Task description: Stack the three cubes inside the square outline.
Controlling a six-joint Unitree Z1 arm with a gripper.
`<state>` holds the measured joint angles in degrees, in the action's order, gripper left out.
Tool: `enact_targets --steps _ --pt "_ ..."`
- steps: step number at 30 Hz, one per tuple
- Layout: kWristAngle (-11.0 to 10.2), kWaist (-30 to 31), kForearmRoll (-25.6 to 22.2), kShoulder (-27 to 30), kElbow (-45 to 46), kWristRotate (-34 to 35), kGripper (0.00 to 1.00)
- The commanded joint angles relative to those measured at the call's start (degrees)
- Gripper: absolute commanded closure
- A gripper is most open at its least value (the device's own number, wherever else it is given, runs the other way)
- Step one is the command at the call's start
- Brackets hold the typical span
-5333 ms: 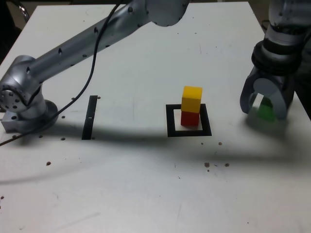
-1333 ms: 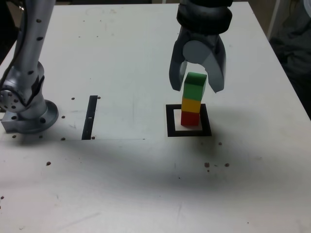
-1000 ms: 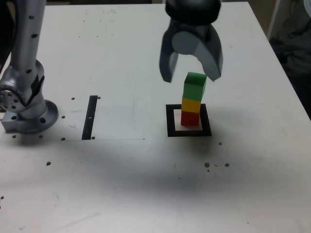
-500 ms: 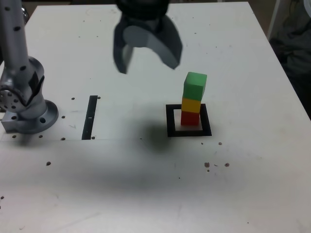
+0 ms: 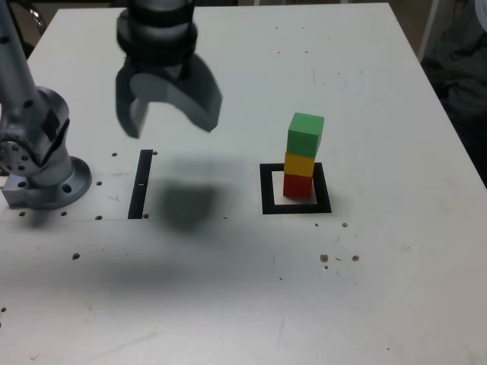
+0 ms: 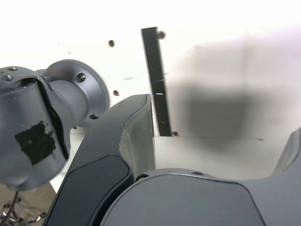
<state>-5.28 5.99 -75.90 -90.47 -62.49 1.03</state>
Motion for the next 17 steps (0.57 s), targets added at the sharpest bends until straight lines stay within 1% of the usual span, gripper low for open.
enact_targets --steps 1,9,17 --pt "0.46 -0.10 1.87 0.77 2.32 0.39 0.00" --pt "2.34 -0.10 10.32 2.53 13.15 1.79 0.00" --pt "3.19 -0.09 14.61 3.14 18.42 2.33 0.00"
